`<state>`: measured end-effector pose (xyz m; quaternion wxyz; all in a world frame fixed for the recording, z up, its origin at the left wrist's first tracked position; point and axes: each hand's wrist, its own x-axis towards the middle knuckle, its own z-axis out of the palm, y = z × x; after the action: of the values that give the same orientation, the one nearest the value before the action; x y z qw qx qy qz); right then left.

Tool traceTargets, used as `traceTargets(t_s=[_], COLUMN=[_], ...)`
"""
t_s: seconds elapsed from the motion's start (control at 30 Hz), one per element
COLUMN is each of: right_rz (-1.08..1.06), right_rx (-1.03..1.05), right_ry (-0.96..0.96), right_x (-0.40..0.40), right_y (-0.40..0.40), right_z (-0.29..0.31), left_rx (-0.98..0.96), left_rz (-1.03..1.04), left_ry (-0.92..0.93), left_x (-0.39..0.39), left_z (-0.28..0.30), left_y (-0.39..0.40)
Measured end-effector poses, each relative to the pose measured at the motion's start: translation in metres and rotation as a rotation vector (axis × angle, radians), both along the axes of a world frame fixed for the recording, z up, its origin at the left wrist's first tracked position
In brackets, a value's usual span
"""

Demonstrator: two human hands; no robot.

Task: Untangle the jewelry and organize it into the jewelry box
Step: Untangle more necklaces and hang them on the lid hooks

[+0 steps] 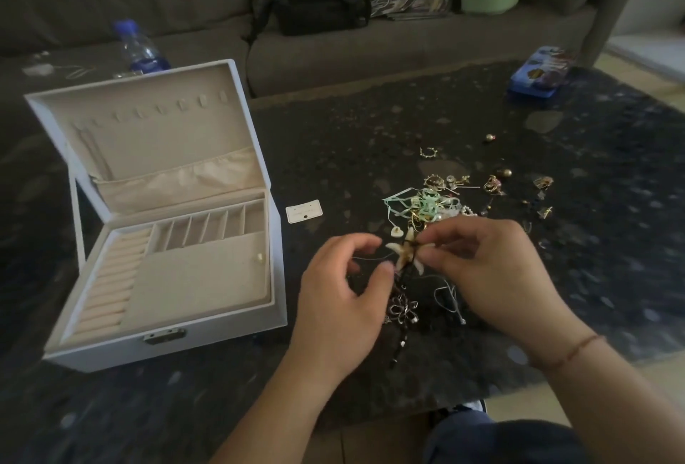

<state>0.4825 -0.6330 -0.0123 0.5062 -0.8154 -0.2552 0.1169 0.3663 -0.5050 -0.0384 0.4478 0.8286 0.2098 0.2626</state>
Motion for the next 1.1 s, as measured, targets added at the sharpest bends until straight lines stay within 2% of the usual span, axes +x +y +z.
traceTargets(t_s=[0.1,0.13,0.27,0.57,0.73,0.83,0.93,1.03,1.1], right_rz=[0.033,0.039,0.092,0.006,0.044,0.100,0.053,0.040,0.043], right_rx=[0.111,0.125,0.118,-0.140,-0.248,-0.346,-0.471,-0.589,-0.636], right_ry=[0.052,0.060,0.049,-0.434,-0.587,-0.533,-0.398,-0.256,-0.231], right_x=[-0.005,-0.006,-0.007,-0.012,-0.018,-0.016,-0.009,0.002,0.005], right_y=[0.003,0.004,0.005,0.008,0.012,0.012,0.007,0.001,0.000], right_z=[0.001,0.000,-0.002,-0.010,-0.013,-0.012,-0.009,-0.010,-0.013], left_rx=[-0.281,-0.308,-0.239,-0.170,0.017,0.024,0.006,-0.088,-0.148], left_rz=[-0.094,-0.094,-0.072,-0.044,-0.095,-0.103,-0.099,-0.071,-0.031], left_ry=[-0.005,-0.014,-0.019,0.087,0.252,0.240,0.232,0.199,0.146], left_x=[0.011,0.012,0.009,0.010,0.007,0.006,0.005,0.003,0.001], left_z=[0.011,0.011,0.008,0.008,0.006,0.005,0.004,0.004,0.003], left_y=[-0.002,-0.001,0.002,0.005,0.008,0.010,0.015,0.020,0.023])
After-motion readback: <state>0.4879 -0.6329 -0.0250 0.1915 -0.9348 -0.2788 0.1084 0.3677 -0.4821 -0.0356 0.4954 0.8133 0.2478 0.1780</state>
